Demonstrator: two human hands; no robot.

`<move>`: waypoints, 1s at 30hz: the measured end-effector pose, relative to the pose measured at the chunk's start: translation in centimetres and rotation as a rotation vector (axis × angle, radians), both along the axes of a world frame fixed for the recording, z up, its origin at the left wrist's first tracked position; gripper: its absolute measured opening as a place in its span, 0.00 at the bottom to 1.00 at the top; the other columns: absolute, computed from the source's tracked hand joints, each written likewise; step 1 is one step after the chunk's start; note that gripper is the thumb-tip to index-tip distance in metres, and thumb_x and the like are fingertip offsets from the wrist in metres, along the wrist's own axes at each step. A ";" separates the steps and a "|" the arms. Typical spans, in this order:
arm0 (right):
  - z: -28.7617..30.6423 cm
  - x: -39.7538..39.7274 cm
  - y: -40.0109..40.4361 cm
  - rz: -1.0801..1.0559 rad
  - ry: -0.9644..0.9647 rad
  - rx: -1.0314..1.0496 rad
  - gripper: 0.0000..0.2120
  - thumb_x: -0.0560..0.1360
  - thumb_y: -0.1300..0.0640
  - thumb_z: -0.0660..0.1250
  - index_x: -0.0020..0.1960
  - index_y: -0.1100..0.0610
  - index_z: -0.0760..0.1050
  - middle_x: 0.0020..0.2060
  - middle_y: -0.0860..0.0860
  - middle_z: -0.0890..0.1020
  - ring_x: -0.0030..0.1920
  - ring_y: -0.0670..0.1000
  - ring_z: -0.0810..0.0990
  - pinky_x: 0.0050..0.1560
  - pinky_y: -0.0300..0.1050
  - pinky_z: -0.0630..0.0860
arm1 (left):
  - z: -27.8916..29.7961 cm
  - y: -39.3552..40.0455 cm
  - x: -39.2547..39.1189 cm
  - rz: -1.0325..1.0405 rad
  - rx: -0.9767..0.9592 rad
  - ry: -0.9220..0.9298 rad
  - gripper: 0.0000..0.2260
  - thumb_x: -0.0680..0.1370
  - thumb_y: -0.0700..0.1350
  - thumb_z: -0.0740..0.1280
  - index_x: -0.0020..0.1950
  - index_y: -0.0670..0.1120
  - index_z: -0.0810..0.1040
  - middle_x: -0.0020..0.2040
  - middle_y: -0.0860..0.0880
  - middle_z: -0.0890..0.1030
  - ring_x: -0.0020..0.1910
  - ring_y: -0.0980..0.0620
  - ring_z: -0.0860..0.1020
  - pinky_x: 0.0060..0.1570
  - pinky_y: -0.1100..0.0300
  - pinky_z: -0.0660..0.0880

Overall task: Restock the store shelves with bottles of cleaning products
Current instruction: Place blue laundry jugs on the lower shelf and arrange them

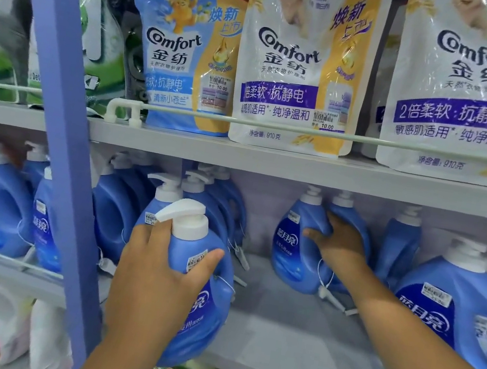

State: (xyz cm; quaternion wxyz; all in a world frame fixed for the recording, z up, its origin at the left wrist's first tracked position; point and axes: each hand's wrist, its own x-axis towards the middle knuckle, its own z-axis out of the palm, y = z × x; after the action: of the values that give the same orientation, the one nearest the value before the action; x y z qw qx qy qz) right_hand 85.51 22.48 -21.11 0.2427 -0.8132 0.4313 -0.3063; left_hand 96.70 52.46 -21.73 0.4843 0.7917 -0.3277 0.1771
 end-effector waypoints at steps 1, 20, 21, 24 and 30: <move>0.1 0.2 -0.3 -0.005 0.033 0.009 0.19 0.79 0.51 0.64 0.67 0.57 0.73 0.58 0.58 0.82 0.53 0.60 0.82 0.54 0.47 0.76 | 0.1 0.1 0.2 -0.020 -0.001 0.007 0.31 0.67 0.68 0.69 0.65 0.55 0.72 0.53 0.53 0.71 0.53 0.46 0.75 0.48 0.48 0.76; 0.0 5.8 -0.6 0.113 0.100 -0.211 0.29 0.81 0.57 0.63 0.80 0.50 0.58 0.74 0.56 0.69 0.72 0.59 0.69 0.70 0.49 0.67 | -0.5 -0.5 2.7 -0.398 -0.157 0.269 0.18 0.71 0.45 0.78 0.52 0.62 0.75 0.48 0.71 0.79 0.45 0.71 0.78 0.40 0.69 0.70; -0.3 6.3 -0.4 0.123 0.087 -0.198 0.36 0.79 0.53 0.68 0.81 0.50 0.54 0.73 0.57 0.67 0.73 0.59 0.67 0.71 0.50 0.67 | -0.6 -0.5 2.7 -0.400 -0.160 0.265 0.18 0.71 0.45 0.78 0.52 0.62 0.75 0.48 0.71 0.79 0.45 0.70 0.78 0.41 0.69 0.70; -1.1 7.3 0.1 0.156 0.118 -0.116 0.59 0.68 0.47 0.79 0.82 0.52 0.41 0.73 0.59 0.62 0.73 0.61 0.63 0.71 0.56 0.68 | -1.1 -0.7 3.1 -0.399 -0.176 0.271 0.19 0.70 0.47 0.78 0.53 0.64 0.76 0.49 0.66 0.81 0.45 0.65 0.80 0.43 0.62 0.73; -0.9 8.1 -2.2 0.143 0.150 -0.226 0.59 0.66 0.47 0.81 0.82 0.57 0.44 0.79 0.56 0.58 0.77 0.59 0.60 0.75 0.56 0.64 | -0.8 -0.7 2.8 -0.430 -0.214 0.286 0.21 0.63 0.63 0.79 0.51 0.71 0.73 0.48 0.65 0.83 0.44 0.62 0.82 0.44 0.55 0.77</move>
State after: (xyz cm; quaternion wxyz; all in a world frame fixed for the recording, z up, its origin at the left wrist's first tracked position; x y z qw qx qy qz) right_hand 93.64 20.29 -21.99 0.1377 -0.8847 0.3519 -0.2731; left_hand 99.51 51.72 -22.56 0.6331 0.6652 -0.3958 -0.0096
